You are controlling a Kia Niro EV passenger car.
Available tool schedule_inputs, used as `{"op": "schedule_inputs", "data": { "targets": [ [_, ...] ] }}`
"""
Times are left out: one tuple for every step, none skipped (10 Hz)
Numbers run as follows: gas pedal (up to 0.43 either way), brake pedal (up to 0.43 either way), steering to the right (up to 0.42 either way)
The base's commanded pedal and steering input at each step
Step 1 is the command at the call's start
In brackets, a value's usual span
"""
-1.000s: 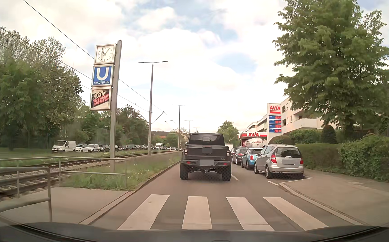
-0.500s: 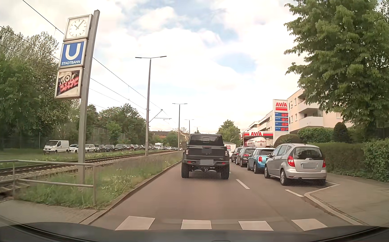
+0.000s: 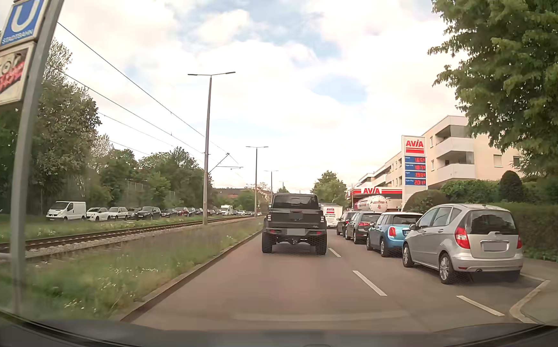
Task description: Follow the waypoints while adhering to traffic rules and regulations
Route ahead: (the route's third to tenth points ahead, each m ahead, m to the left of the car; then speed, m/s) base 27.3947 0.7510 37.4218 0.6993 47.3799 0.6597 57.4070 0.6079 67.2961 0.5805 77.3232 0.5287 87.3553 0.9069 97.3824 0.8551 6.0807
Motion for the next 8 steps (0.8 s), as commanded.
{"op": "schedule_inputs", "data": {
  "targets": [
    [0.268,0.0,-0.002],
    [0.268,0.0,0.0],
    [0.268,0.0,0.001],
    [0.268,0.0,-0.002],
    [0.268,0.0,-0.004],
    [0.268,0.0,-0.004],
    [0.268,0.0,-0.004],
    [0.268,0.0,-0.003]
  ]
}}
